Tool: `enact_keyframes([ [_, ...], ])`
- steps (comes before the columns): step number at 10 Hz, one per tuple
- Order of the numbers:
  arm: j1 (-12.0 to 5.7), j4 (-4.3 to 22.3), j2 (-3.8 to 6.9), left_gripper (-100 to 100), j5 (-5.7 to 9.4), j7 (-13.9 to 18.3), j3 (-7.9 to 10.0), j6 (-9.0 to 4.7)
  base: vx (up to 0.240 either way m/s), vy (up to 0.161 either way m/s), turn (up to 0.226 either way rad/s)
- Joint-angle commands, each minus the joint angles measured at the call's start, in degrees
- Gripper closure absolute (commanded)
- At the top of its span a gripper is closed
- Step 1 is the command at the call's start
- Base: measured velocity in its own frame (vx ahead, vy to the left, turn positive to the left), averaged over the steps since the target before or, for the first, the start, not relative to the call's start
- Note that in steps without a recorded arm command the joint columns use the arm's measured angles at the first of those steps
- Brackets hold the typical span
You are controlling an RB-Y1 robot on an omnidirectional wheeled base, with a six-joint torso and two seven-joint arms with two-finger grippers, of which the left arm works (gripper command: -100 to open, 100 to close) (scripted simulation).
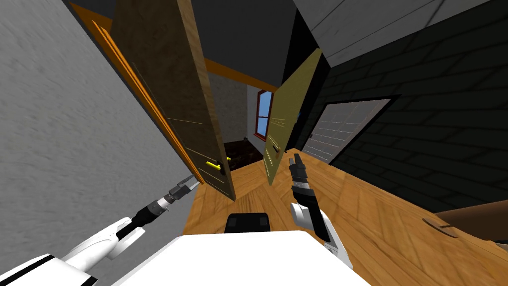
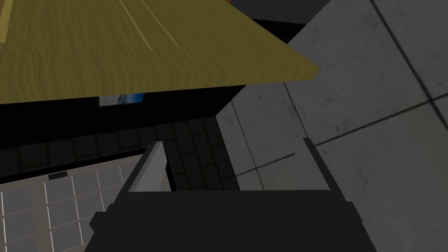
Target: Pull the door open
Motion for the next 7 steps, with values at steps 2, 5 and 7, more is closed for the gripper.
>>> enact_keyframes([
  [2, -0.91, 0.1, -0.34, -100, 0.1, 0.0, 0.33, 1.74, 0.154, -0.037, -0.109],
  [5, -1.71, 0.2, -0.65, -100, 0.19, 0.0, 0.63, 3.29, 0.15, -0.075, -0.058],
  [7, -2.13, 0.6, -0.76, -100, 0.2, 0.1, 0.69, 3.61, 0.146, -0.038, -0.073],
])
